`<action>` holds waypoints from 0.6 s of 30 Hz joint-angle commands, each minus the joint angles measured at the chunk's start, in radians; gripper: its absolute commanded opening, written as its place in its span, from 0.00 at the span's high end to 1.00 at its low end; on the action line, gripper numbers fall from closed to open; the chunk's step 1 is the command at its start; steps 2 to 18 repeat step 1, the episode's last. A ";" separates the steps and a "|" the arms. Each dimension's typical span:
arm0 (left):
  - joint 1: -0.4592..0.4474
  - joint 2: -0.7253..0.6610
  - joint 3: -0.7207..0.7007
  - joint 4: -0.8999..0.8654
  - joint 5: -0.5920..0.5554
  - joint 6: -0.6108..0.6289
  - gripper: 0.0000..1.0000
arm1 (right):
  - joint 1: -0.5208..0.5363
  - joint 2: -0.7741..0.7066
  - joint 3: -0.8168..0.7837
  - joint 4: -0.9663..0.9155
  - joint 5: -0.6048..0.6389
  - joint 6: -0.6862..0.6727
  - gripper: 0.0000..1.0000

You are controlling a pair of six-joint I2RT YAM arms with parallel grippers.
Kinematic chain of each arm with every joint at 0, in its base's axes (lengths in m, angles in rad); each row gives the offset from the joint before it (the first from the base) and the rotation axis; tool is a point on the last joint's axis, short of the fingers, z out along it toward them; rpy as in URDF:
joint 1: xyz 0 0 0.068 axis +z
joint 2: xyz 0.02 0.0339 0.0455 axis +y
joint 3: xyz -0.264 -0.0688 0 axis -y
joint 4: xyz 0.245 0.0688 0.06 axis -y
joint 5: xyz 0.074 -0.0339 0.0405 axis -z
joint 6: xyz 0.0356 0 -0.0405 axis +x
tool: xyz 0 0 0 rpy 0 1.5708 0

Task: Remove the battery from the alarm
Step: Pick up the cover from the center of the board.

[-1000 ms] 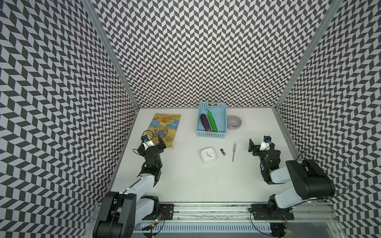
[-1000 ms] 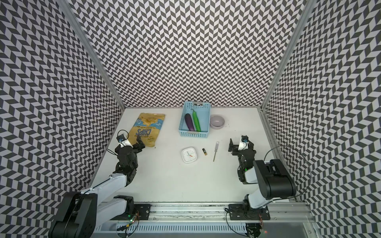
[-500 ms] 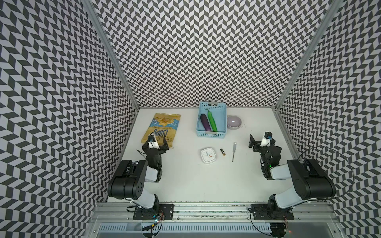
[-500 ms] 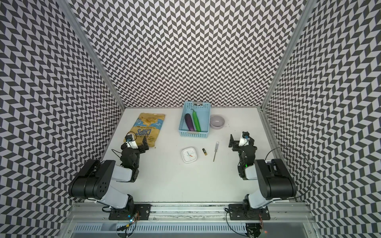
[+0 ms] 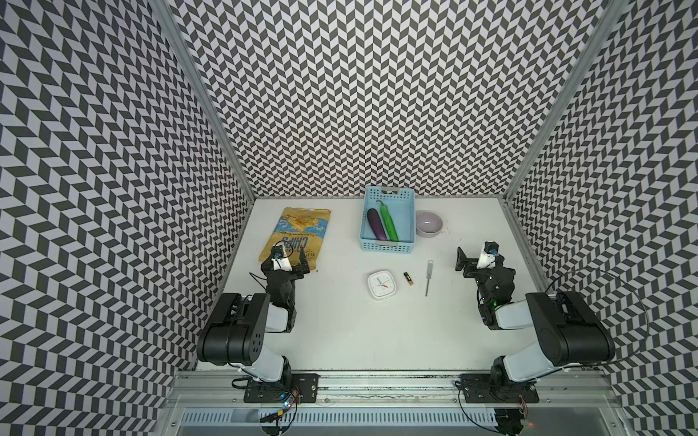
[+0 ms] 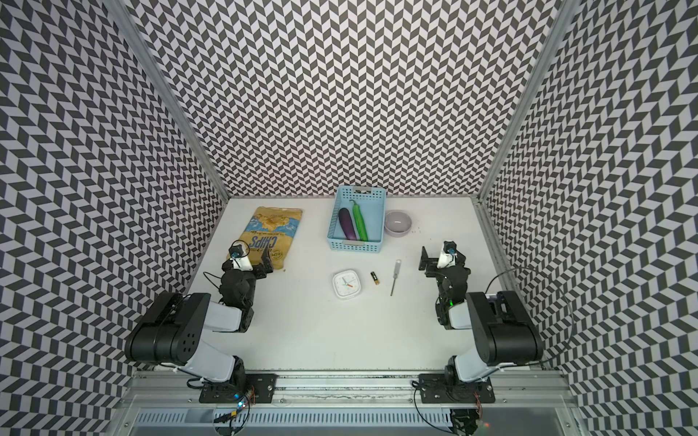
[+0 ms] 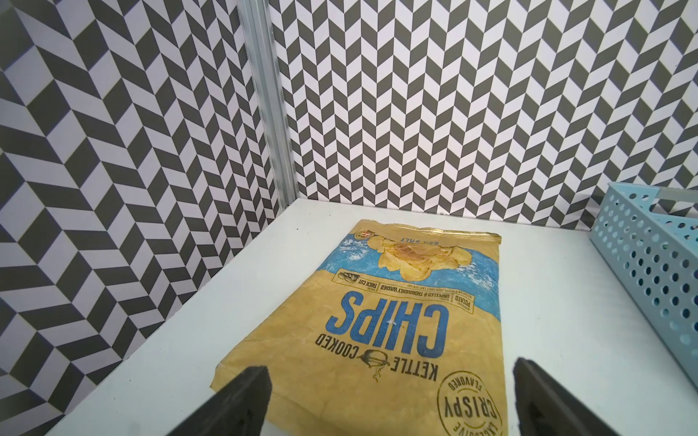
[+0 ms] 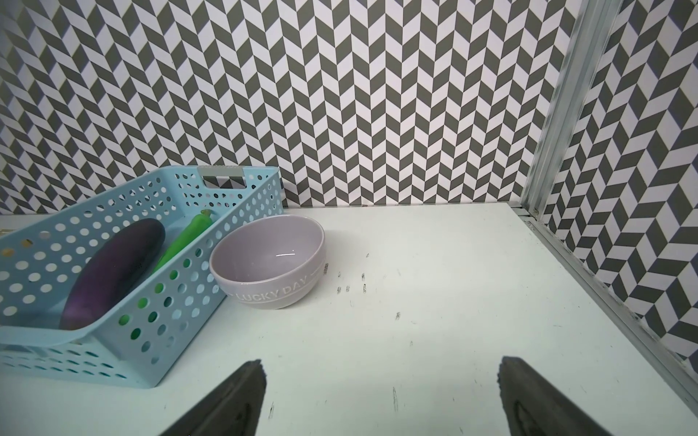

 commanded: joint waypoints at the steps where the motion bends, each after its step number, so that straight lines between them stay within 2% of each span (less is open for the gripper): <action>1: -0.001 -0.011 0.015 0.020 0.013 0.006 0.00 | -0.002 -0.019 0.014 0.026 -0.008 0.000 0.00; 18: -0.001 -0.011 0.015 0.020 0.013 0.006 0.00 | -0.002 -0.019 0.014 0.026 -0.008 0.000 0.00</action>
